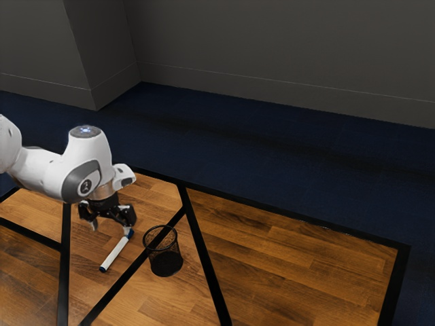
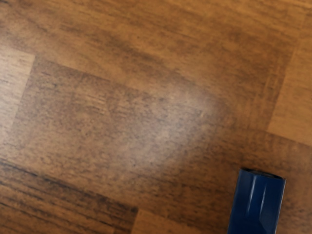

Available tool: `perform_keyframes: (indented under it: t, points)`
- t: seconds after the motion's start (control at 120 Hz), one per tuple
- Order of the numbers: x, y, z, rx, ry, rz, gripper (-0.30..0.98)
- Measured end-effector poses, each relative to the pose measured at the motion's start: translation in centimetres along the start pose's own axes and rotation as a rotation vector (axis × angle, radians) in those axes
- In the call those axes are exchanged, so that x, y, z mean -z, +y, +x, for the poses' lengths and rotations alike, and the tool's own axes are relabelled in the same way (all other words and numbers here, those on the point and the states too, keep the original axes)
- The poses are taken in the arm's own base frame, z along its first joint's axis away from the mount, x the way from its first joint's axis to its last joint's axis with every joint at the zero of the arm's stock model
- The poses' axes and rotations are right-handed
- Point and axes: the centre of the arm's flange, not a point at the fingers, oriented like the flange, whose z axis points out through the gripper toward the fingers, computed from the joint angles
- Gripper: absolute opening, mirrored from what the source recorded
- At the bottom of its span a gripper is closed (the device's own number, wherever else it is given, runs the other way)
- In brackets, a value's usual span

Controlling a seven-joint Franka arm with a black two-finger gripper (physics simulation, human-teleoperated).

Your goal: Put the marker into the pen holder.

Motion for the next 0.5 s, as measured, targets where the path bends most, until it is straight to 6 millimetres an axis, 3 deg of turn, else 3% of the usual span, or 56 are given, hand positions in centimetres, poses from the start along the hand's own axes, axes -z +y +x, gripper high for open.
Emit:
perform_keyframes:
  t: [0.242,0.442,0.5]
  points:
    - [-0.1,0.9,2.5,-0.053,0.083,0.004,0.69]
    - [1.3,2.3,1.6,-0.051,0.101,-0.035,0.69]
    - [1.7,2.4,1.2,-0.041,0.093,-0.044,0.63]
